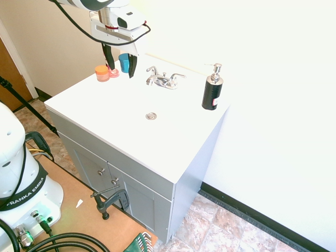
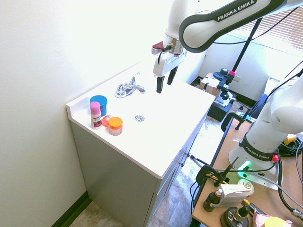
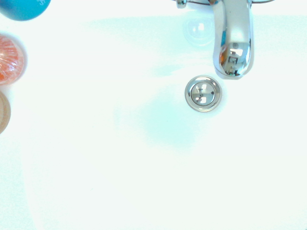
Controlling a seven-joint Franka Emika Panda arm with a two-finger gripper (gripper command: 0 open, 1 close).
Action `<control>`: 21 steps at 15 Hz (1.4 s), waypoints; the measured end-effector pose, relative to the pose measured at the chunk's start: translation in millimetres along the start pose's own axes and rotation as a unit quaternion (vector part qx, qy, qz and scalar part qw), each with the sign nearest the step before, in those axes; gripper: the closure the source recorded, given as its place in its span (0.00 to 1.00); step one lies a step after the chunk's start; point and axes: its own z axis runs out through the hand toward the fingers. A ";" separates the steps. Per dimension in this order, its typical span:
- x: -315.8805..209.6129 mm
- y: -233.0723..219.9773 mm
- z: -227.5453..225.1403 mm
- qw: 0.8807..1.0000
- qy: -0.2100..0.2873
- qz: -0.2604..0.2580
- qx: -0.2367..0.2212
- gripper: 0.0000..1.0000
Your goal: Turn off the hot water
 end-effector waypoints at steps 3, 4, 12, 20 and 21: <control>2.9 -4.4 -0.5 1.000 0.004 0.003 0.000 0.00; 7.4 -11.6 -3.4 1.000 0.012 0.011 0.001 0.00; 64.7 -91.2 30.6 0.985 0.140 0.098 -0.011 0.00; 89.0 -111.2 76.2 0.983 0.145 0.106 -0.039 0.00; 87.0 -113.3 75.9 0.984 0.137 0.108 -0.036 0.00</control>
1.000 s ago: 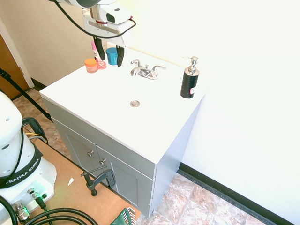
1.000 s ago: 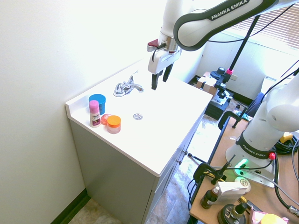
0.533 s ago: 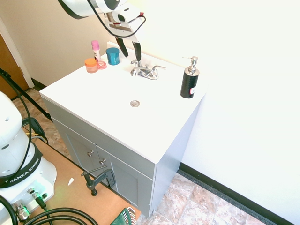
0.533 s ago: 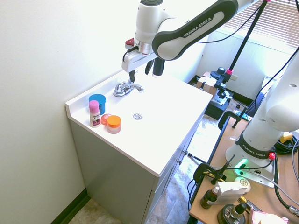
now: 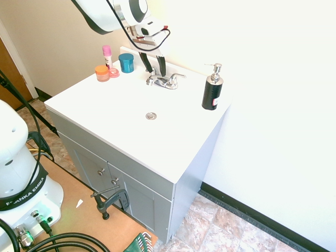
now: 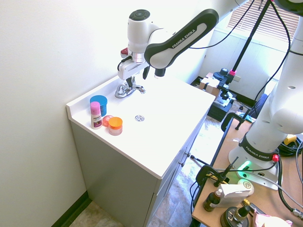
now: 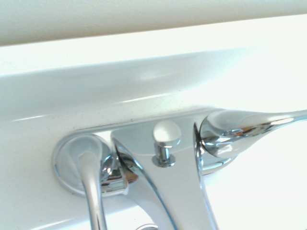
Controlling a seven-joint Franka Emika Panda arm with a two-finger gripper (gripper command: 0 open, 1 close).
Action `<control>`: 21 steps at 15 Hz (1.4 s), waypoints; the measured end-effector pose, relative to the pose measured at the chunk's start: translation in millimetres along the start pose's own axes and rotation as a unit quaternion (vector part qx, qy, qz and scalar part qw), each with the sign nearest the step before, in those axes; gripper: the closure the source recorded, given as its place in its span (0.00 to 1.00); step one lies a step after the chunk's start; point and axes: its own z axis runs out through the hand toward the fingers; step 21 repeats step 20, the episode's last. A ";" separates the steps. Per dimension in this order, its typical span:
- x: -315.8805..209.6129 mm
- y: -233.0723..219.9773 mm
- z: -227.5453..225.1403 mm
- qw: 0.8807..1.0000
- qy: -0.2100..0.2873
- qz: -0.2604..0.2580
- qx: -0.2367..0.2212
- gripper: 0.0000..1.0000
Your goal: Turn off the hot water
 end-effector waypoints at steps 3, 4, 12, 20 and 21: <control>-10.9 -11.5 -5.0 1.000 -0.021 0.001 0.007 0.00; -13.7 -16.8 -6.1 1.000 -0.025 0.001 0.008 0.00; -10.2 -48.2 0.3 0.999 -0.037 0.012 0.017 0.00; 19.5 53.3 -21.0 0.992 -0.121 0.010 0.033 0.00; 19.5 53.3 -21.0 0.992 -0.121 0.010 0.033 0.00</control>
